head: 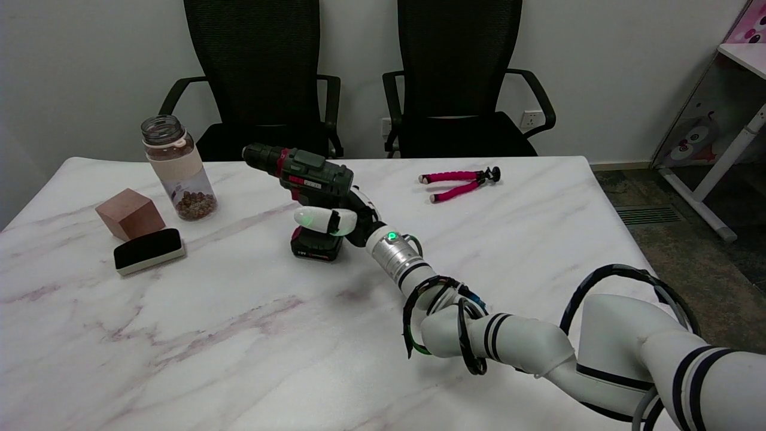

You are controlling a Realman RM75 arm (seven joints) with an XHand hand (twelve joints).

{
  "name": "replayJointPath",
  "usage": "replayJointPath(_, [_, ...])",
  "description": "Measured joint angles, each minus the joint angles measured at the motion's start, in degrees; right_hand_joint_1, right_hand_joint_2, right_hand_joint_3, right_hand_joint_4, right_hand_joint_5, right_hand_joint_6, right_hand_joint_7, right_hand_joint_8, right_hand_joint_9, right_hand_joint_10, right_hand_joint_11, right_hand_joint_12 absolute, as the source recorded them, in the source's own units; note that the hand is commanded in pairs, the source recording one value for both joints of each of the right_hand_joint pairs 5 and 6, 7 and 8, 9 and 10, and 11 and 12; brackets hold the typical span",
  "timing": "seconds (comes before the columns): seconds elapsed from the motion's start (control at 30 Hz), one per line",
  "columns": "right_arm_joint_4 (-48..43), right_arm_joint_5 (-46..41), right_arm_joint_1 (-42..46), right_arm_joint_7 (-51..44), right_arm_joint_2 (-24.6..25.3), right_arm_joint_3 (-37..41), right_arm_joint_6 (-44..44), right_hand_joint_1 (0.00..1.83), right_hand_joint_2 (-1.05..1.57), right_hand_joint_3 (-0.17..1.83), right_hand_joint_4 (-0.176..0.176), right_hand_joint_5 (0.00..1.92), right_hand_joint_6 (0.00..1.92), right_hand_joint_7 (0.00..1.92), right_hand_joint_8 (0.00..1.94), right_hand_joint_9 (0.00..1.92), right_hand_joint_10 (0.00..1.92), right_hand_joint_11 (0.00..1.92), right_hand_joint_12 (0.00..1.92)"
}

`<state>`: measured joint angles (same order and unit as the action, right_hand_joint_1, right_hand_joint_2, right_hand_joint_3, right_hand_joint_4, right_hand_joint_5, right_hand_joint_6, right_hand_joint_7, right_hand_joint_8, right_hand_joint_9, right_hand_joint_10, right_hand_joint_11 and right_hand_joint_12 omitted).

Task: Pick up the power screwdriver.

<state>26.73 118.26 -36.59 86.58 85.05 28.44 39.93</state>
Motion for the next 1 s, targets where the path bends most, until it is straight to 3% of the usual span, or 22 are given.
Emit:
replayJointPath(0.17, [-0.23,0.22,-0.31,0.01,0.0,-0.06,-0.76,1.23,0.1,0.85,0.077,0.16,0.16,0.16,0.16,1.0,1.0,0.74,0.74])
replayJointPath(0.63, [-0.54,0.74,-0.81,-0.03,-0.05,-0.22,-2.46,1.28,0.22,1.1,0.101,0.28,0.28,0.28,0.28,1.15,1.15,0.87,0.87])
replayJointPath(0.73, [-0.57,0.87,-0.85,-0.06,-0.06,-0.25,-2.65,1.27,0.24,1.11,0.108,0.37,0.37,0.37,0.37,1.18,1.18,0.87,0.87])
replayJointPath(0.8, [-0.57,0.99,-0.88,-0.08,-0.07,-0.26,-2.8,1.25,0.29,1.08,0.121,0.62,0.62,0.62,0.62,1.19,1.19,0.88,0.88])
replayJointPath(0.83, [-0.57,1.07,-0.89,-0.08,-0.07,-0.26,-2.85,1.22,0.31,1.06,0.157,0.71,0.71,0.71,0.71,1.19,1.19,0.89,0.89])
replayJointPath(1.0, [-0.46,1.4,-0.94,-0.11,-0.16,-0.28,-3.02,1.24,0.46,0.91,0.089,0.92,0.92,0.92,0.92,1.21,1.21,0.91,0.91])
